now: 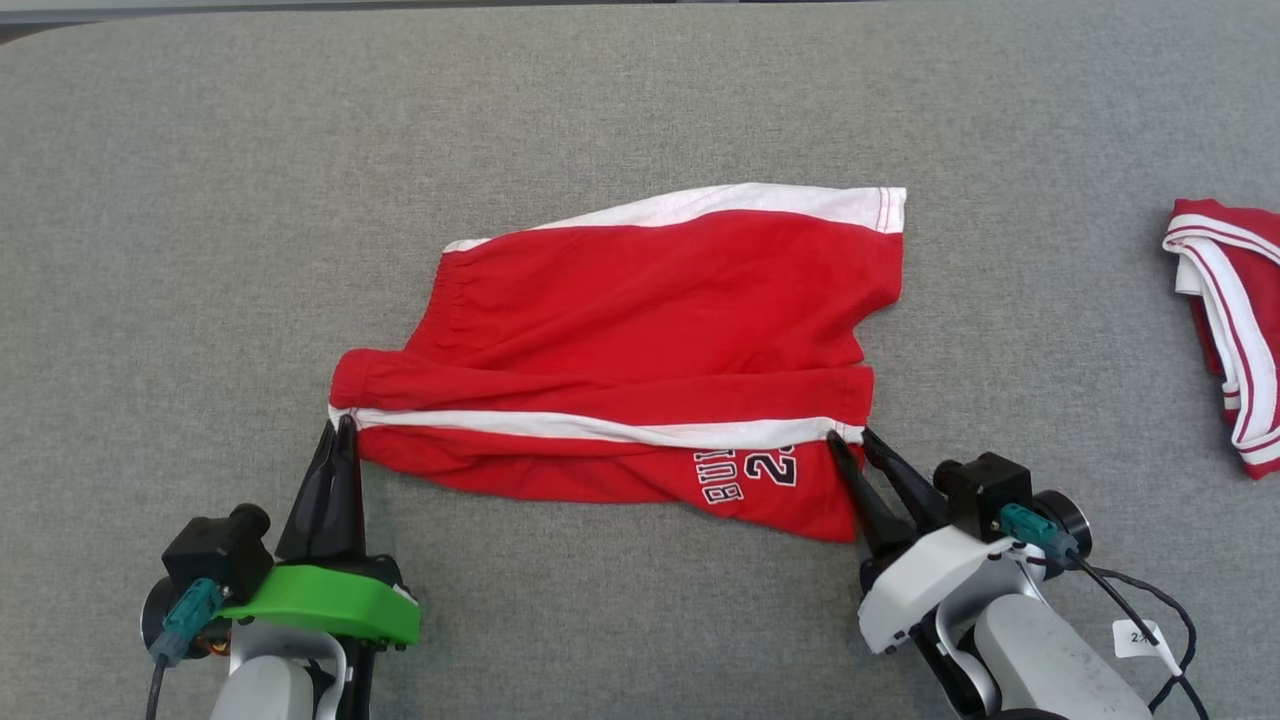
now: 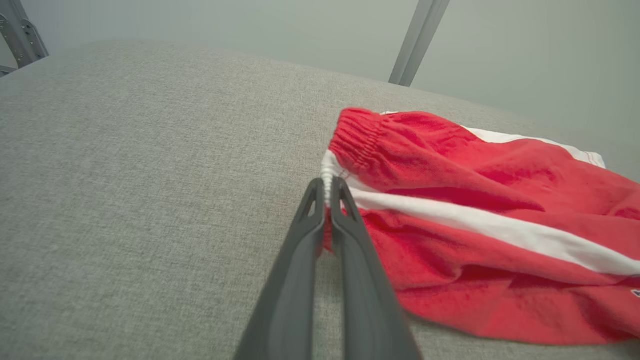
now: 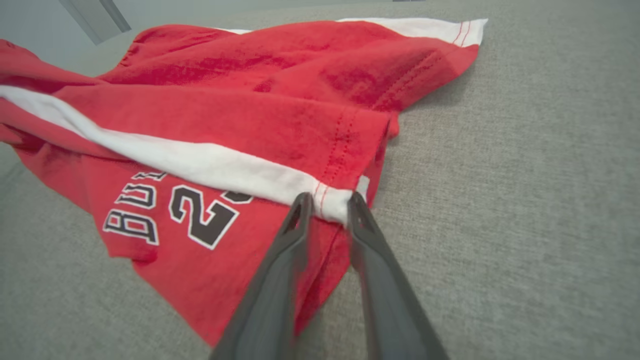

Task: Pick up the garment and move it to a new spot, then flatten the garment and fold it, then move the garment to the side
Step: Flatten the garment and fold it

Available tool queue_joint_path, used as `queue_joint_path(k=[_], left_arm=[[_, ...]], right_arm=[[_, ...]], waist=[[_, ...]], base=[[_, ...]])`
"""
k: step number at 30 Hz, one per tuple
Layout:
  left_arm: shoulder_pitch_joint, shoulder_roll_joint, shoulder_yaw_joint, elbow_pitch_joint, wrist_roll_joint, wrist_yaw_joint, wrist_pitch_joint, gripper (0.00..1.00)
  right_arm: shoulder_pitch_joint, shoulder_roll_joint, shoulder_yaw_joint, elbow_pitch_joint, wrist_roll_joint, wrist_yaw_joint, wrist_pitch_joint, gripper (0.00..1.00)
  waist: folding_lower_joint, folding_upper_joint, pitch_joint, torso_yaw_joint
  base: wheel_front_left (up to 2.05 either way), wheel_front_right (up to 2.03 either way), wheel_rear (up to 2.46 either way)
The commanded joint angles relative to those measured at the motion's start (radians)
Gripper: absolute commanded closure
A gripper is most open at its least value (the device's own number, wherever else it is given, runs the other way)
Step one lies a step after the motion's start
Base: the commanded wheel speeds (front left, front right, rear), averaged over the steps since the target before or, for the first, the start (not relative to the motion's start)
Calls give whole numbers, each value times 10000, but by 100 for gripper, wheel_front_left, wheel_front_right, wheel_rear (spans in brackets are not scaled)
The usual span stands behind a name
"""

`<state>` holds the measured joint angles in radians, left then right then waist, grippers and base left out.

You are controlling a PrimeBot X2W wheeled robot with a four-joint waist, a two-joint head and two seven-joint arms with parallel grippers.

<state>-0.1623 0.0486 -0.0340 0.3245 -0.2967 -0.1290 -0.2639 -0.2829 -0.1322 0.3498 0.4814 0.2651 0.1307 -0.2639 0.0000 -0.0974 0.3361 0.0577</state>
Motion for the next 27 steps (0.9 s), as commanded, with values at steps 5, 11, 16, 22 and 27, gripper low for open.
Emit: queue_joint_path(k=[5,11,16,22,27], left_arm=[[-95,42,88,-65,50,-37,2,100],[-436,42,139,-727,397,-36,2,100],[-1175,482,-34,-1609,1000,-23,2,100],[-2959,1926,-540,-2581,1345,-14,2,100],[-4136,2972,-751,-2635,993,-14,5,100]], right_arm=[[-4,-39,-104,-181,62,-5,10,100],[-302,39,-687,-1418,484,-5,9,100],[-1051,-156,-1016,-2467,933,-3,0,100],[-2619,-618,-1322,-3543,1410,-5,0,100],[-3588,-937,-1382,-3907,1726,-5,1,100]], waist=[[0,-1,-123,-35],[0,-1,-697,-99],[0,-1,-1269,-79],[0,-1,-1978,-11],[0,-1,-2207,14]], base=[[0,0,0],[0,0,0],[0,0,0],[0,0,0],[0,0,0]])
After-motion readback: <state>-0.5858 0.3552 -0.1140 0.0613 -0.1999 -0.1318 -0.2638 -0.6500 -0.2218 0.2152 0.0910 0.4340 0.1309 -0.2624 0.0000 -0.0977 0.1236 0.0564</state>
